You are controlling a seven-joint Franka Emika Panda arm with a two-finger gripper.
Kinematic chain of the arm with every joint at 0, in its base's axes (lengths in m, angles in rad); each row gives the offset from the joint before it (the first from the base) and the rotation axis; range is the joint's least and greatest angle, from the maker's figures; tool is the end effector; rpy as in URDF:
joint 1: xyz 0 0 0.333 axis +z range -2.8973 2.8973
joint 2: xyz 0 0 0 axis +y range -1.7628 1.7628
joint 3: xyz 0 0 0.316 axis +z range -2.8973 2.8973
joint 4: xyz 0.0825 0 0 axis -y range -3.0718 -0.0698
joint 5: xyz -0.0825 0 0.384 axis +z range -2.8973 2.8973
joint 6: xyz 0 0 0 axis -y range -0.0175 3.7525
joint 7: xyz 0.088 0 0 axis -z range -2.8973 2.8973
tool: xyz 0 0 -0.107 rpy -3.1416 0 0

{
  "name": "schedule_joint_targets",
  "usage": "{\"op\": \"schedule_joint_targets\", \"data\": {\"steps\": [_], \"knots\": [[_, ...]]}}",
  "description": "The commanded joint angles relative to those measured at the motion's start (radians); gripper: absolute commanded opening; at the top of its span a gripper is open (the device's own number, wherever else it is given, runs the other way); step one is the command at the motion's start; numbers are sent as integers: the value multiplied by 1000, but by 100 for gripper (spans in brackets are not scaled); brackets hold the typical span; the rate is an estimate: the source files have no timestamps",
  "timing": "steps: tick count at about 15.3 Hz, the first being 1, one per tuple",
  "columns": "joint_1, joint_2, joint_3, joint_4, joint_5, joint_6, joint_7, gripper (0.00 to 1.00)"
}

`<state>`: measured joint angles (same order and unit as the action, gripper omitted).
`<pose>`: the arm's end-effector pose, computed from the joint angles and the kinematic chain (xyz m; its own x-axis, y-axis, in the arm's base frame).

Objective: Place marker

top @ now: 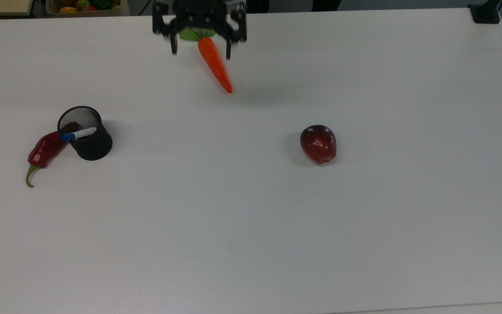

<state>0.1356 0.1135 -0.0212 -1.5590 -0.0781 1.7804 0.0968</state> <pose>0.6039 0.0633 0.5841 0.9929 0.0338 0.1143 0.0259 -0.9973 0.0693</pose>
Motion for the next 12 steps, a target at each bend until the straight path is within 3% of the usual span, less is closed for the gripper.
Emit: {"op": "schedule_joint_targets", "data": {"steps": [1,4,12], "knots": [[-5,-86,-5,-45,23,-107,-52,100],[-11,-101,-11,-44,21,-179,-55,100],[-18,-81,-16,-21,26,-171,-51,100]]}}
